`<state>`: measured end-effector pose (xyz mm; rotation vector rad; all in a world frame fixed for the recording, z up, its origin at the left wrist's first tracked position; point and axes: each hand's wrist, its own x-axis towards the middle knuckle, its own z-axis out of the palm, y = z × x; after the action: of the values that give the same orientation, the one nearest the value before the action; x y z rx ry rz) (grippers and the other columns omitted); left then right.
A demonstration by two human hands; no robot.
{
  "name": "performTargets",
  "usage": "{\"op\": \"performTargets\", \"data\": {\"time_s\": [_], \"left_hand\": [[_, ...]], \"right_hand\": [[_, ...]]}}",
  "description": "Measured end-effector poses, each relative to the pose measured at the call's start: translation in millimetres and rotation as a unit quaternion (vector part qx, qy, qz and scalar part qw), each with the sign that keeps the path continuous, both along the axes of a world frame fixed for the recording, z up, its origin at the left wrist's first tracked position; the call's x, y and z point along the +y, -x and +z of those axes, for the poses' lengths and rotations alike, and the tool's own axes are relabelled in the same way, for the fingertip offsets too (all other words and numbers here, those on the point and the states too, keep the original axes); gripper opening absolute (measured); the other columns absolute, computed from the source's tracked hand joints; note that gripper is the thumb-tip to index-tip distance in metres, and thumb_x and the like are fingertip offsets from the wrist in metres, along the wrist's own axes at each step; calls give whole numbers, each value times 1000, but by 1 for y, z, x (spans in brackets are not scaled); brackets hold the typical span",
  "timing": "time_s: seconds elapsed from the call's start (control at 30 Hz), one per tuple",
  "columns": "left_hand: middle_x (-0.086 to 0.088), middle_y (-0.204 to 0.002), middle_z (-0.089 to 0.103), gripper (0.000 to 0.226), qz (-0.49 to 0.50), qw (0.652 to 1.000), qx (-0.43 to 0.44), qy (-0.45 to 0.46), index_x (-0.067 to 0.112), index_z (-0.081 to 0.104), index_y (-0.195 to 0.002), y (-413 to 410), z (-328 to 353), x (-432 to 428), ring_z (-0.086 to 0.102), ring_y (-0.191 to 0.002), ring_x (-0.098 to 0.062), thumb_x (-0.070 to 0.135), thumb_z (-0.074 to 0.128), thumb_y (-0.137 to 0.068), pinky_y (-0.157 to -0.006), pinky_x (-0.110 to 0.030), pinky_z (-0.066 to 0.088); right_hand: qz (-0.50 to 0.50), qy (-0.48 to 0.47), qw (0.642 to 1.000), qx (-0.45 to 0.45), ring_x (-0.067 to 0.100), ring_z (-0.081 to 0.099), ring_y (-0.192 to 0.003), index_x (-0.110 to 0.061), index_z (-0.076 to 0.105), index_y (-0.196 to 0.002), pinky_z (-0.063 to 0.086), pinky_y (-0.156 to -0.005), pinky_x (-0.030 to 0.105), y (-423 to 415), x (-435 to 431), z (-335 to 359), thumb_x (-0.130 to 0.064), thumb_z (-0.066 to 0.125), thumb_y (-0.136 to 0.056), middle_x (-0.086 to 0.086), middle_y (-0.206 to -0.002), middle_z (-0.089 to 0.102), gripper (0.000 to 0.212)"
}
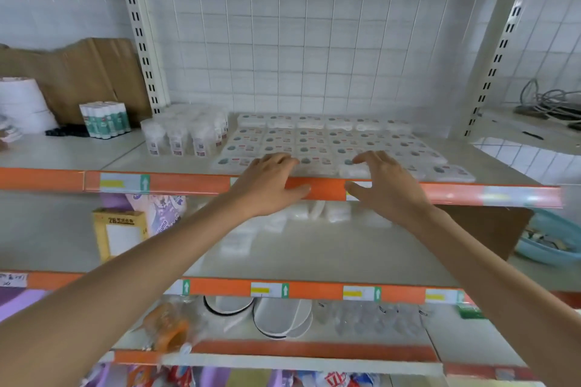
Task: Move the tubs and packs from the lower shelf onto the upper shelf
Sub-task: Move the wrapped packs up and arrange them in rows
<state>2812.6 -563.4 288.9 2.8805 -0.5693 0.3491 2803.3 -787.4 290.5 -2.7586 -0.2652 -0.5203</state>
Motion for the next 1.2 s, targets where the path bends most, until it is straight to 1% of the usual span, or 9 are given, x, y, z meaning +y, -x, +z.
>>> {"op": "performTargets", "data": {"time_s": [0.1, 0.23, 0.37, 0.5, 0.6, 0.83, 0.97, 1.1, 1.2], "left_hand": [[1, -153, 36, 63, -2, 1000, 3, 7, 18, 38, -147, 20, -12, 7, 33, -140, -21, 55, 47, -96, -112, -35, 25], [2, -152, 38, 63, -10, 1000, -11, 26, 19, 39, -147, 41, -25, 14, 33, -140, -18, 54, 49, -95, -113, -33, 25], [1, -157, 31, 64, -24, 1000, -17, 9, 19, 37, -148, 57, -42, 15, 27, -145, -17, 53, 50, -95, -115, -32, 21], [1, -156, 31, 64, -30, 1000, -6, -1, 17, 36, -148, 61, -66, 11, 25, -144, -16, 52, 50, -95, -114, -29, 18], [-1, -158, 29, 65, -19, 999, 35, -18, 16, 34, -149, 53, -99, 7, 22, -146, -17, 50, 49, -96, -114, -29, 16], [-3, -161, 22, 67, 11, 992, 119, -40, 14, 24, -153, -6, -184, -9, 17, -148, -18, 47, 46, -99, -117, -29, 13], [-5, -156, 28, 63, 30, 992, 122, -16, 11, 29, -150, -61, -225, -31, 23, -144, -21, 42, 48, -98, -115, -30, 16], [-11, -152, 32, 63, 43, 992, 113, -35, 6, 32, -146, -124, -260, -51, 26, -141, -25, 39, 51, -96, -113, -33, 19], [-13, -153, 32, 64, 64, 991, 114, 11, 4, 28, -149, -169, -273, -65, 26, -143, -29, 39, 48, -98, -114, -37, 20]], "right_hand": [[13, -14, 1000, 3, 23, 49, -125, -22, 49, -133, 40, -96, 35, 23, 8, -16, -35, 63, -90, 1, -136, 49, 47], [19, -36, 999, 8, 20, 53, -119, -24, 53, -129, 46, -87, 34, 44, 17, -36, -33, 63, -89, -2, -133, 51, 43], [21, -38, 999, 18, 20, 54, -116, -24, 55, -126, 39, -79, 29, 55, 21, -59, -33, 62, -90, -3, -128, 54, 38], [17, -11, 998, 63, 21, 49, -123, -23, 51, -131, 38, -91, 30, 52, 22, -82, -33, 62, -90, -1, -135, 50, 43], [10, 13, 995, 103, 21, 45, -127, -23, 47, -137, 37, -96, 31, 40, 18, -103, -34, 59, -92, -1, -140, 45, 47], [17, 53, 984, 172, 24, 41, -132, -21, 33, -148, 34, -106, 34, -40, -2, -168, -35, 57, -93, 2, -150, 36, 61], [13, 62, 981, 181, 26, 39, -133, -16, 29, -149, 32, -108, 37, -97, -18, -217, -32, 58, -92, 6, -150, 34, 66], [-1, 76, 981, 176, 28, 36, -135, -12, 25, -150, 31, -109, 38, -153, -34, -261, -29, 60, -90, 9, -152, 29, 71], [-16, 97, 983, 157, 31, 31, -137, -11, 23, -150, 29, -111, 40, -192, -44, -280, -28, 62, -89, 10, -156, 21, 75]]}}
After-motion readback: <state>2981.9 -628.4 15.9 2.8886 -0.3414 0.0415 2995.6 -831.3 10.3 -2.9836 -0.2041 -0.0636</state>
